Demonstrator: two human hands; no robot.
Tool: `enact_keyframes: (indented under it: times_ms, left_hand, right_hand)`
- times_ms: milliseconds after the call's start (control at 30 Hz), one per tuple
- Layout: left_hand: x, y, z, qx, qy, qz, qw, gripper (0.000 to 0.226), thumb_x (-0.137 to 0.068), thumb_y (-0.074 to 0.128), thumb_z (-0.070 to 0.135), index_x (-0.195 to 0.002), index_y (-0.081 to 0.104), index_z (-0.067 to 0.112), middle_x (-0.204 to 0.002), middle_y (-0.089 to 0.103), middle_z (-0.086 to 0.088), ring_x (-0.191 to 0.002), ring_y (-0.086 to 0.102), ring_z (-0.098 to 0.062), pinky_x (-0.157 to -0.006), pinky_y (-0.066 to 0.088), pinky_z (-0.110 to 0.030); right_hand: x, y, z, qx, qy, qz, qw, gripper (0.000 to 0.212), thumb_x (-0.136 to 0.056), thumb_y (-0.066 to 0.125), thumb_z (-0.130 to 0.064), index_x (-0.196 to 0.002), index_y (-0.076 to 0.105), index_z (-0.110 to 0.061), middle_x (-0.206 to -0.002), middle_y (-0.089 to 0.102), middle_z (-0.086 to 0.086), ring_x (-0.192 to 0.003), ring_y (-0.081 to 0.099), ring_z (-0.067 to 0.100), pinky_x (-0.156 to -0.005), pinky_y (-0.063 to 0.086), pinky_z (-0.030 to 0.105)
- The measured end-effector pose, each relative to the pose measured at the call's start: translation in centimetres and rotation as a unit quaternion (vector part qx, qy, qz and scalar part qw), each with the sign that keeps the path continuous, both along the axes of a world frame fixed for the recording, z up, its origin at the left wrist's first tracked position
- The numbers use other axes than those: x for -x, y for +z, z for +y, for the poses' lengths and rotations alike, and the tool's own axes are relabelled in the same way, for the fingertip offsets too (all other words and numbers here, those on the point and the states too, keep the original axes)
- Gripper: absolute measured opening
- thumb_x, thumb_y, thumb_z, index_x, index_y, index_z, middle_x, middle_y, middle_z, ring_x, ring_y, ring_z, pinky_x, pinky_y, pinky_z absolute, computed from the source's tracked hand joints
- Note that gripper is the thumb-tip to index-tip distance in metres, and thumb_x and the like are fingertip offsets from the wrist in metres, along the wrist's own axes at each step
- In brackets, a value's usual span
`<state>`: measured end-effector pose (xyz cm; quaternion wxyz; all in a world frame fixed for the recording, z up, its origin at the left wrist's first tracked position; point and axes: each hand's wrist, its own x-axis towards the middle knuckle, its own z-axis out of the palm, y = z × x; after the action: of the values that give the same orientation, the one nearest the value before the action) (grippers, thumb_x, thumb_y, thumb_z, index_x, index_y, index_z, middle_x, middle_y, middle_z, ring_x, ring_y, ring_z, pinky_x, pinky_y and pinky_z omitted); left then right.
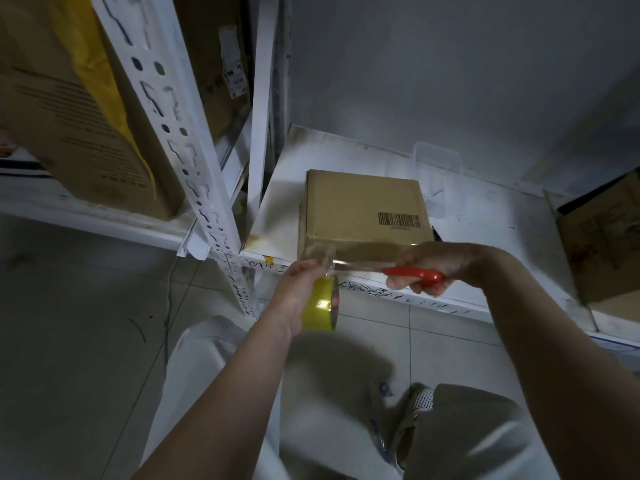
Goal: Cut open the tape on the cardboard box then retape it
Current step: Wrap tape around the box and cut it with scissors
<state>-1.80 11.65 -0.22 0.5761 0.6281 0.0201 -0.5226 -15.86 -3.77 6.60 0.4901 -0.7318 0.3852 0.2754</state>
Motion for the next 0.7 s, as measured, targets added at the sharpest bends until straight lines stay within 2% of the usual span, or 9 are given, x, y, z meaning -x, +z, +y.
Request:
enact_keyframes:
  times_ms: [67, 133, 233, 267, 367, 467, 533, 633, 700]
  left_hand:
    - [-0.1, -0.2, 0.2, -0.005, -0.001, -0.023, 1.000, 0.009, -0.089, 0.062, 0.012, -0.097, 0.058, 0.013, -0.068, 0.061, -0.006, -0.031, 0.056, -0.008, -0.030, 0.040, -0.015]
    - [-0.2, -0.3, 0.3, 0.000, -0.001, -0.034, 0.999, 0.002, -0.090, 0.061, 0.012, -0.089, 0.059, 0.012, -0.067, 0.061, -0.007, -0.032, 0.056, -0.009, -0.031, 0.041, -0.016]
    - [-0.4, -0.3, 0.2, 0.011, 0.001, -0.038, 0.999, 0.011, -0.089, 0.061, 0.008, -0.079, 0.058, 0.011, -0.053, 0.063, -0.002, -0.032, 0.055, -0.007, -0.032, 0.041, -0.015]
    - [-0.4, -0.3, 0.2, 0.011, -0.002, -0.042, 0.999, 0.011, -0.089, 0.062, 0.007, -0.079, 0.058, 0.011, -0.053, 0.063, -0.001, -0.032, 0.055, -0.006, -0.032, 0.041, -0.015]
    - [-0.7, -0.5, 0.2, 0.005, -0.021, -0.054, 0.998, 0.004, -0.088, 0.063, 0.008, -0.085, 0.061, 0.010, -0.070, 0.061, -0.004, -0.040, 0.057, -0.007, -0.033, 0.041, -0.014]
    - [-0.9, -0.6, 0.3, 0.002, -0.039, -0.067, 0.997, 0.007, -0.087, 0.063, 0.009, -0.082, 0.061, 0.013, -0.073, 0.060, -0.002, -0.047, 0.058, -0.008, -0.033, 0.040, -0.010]
    - [-1.1, -0.6, 0.4, 0.010, -0.041, -0.064, 0.997, 0.012, -0.087, 0.064, 0.007, -0.077, 0.060, 0.014, -0.071, 0.060, -0.002, -0.040, 0.057, -0.004, -0.033, 0.039, -0.010]
    - [-1.4, -0.8, 0.4, 0.003, -0.052, -0.074, 0.996, 0.013, -0.086, 0.066, 0.009, -0.076, 0.060, 0.016, -0.073, 0.060, 0.000, -0.057, 0.056, -0.011, -0.035, 0.040, -0.008]
    - [-1.6, -1.1, 0.3, 0.002, -0.055, -0.075, 0.996, 0.013, -0.084, 0.067, 0.011, -0.075, 0.061, 0.017, -0.074, 0.061, 0.001, -0.062, 0.055, -0.012, -0.040, 0.044, -0.010]
  right_hand:
    - [-0.6, -1.2, 0.3, 0.013, -0.012, 0.047, 0.999, 0.029, -0.074, 0.073, -0.042, -0.090, 0.067, -0.018, -0.063, 0.055, 0.002, -0.049, 0.043, 0.011, -0.053, 0.040, 0.023]
    - [-1.4, -1.7, 0.5, 0.004, -0.032, 0.042, 0.999, 0.032, -0.074, 0.073, -0.041, -0.093, 0.068, -0.016, -0.062, 0.056, 0.002, -0.049, 0.046, 0.012, -0.054, 0.043, 0.023]
    - [-2.1, -1.7, 0.7, 0.010, -0.031, 0.035, 0.999, 0.037, -0.076, 0.070, -0.041, -0.099, 0.067, -0.012, -0.065, 0.057, 0.002, -0.052, 0.048, 0.012, -0.060, 0.045, 0.025]
    - [-2.4, -1.7, 0.7, 0.014, -0.030, 0.034, 0.999, 0.037, -0.076, 0.070, -0.042, -0.098, 0.068, -0.012, -0.066, 0.057, 0.003, -0.053, 0.047, 0.012, -0.061, 0.044, 0.025]
    - [-3.1, -1.8, 0.8, 0.026, -0.023, 0.029, 0.999, 0.033, -0.075, 0.071, -0.043, -0.090, 0.067, -0.014, -0.066, 0.057, 0.001, -0.052, 0.047, 0.011, -0.061, 0.044, 0.025]
    - [-3.9, -1.9, 1.0, 0.042, -0.008, 0.024, 0.999, 0.028, -0.075, 0.072, -0.044, -0.079, 0.063, -0.017, -0.063, 0.057, -0.001, -0.051, 0.046, 0.012, -0.062, 0.044, 0.025]
    - [-4.4, -1.9, 0.9, 0.046, -0.007, 0.022, 0.999, 0.029, -0.073, 0.074, -0.044, -0.079, 0.064, -0.017, -0.061, 0.056, -0.001, -0.049, 0.044, 0.011, -0.059, 0.042, 0.023]
    - [-4.7, -1.9, 0.9, 0.074, 0.012, 0.016, 0.997, 0.042, -0.069, 0.075, -0.046, -0.089, 0.068, -0.010, -0.062, 0.056, 0.000, -0.045, 0.042, 0.009, -0.052, 0.039, 0.020]
    - [-4.7, -2.0, 0.8, 0.094, 0.020, 0.003, 0.995, 0.043, -0.070, 0.075, -0.046, -0.088, 0.069, -0.008, -0.066, 0.056, 0.003, -0.049, 0.042, 0.011, -0.052, 0.037, 0.021]
